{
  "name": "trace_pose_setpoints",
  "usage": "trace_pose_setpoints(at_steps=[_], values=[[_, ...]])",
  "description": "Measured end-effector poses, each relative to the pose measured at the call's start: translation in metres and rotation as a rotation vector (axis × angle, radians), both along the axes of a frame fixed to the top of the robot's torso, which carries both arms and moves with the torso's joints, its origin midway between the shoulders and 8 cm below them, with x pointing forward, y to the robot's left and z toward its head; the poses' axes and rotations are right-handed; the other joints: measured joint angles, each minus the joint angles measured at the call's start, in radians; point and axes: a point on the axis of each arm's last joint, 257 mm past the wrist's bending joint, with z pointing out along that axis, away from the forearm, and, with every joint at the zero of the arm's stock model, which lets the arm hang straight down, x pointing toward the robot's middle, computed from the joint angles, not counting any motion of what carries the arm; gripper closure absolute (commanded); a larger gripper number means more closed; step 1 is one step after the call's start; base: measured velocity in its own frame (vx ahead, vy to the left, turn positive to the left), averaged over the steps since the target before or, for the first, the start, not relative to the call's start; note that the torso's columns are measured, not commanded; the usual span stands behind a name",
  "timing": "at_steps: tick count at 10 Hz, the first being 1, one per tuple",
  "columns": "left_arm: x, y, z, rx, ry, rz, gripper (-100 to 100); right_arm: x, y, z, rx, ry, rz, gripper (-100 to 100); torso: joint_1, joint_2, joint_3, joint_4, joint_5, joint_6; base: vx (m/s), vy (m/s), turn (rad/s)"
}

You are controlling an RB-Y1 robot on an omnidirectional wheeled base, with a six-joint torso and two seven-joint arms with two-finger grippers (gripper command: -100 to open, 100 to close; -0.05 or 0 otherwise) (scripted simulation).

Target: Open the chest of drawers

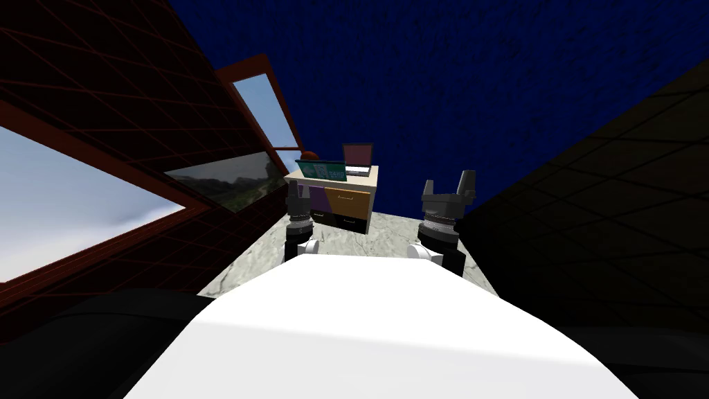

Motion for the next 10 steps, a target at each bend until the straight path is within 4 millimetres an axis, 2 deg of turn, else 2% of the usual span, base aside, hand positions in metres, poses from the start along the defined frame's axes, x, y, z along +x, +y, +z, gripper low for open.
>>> trace_pose_setpoints(at_steps=[2, 9, 10], values=[[0.0000, 0.0000, 0.0000, 0.000, 0.000, 0.000, 0, 0.0000, 0.0000, 0.0000, 0.000, 0.000, 0.000, 0, 0.000, 0.104, -0.209, 0.105, 0.000, 0.000, 0.000, 0.000, 0.000], [-0.0001, 0.0000, 0.0002, 0.000, 0.000, 0.000, 0, -0.0001, 0.0000, 0.0001, 0.000, 0.000, 0.000, 0, 0.000, 0.618, -1.234, 0.617, 0.000, 0.000, 0.000, 0.000, 0.000], [-0.0001, 0.0000, 0.0002, 0.000, 0.000, 0.000, -100, -0.0001, 0.0000, 0.0002, 0.000, 0.000, 0.000, 0, 0.000, 0.691, -1.382, 0.691, 0.000, 0.000, 0.015, -0.001, -0.013]])
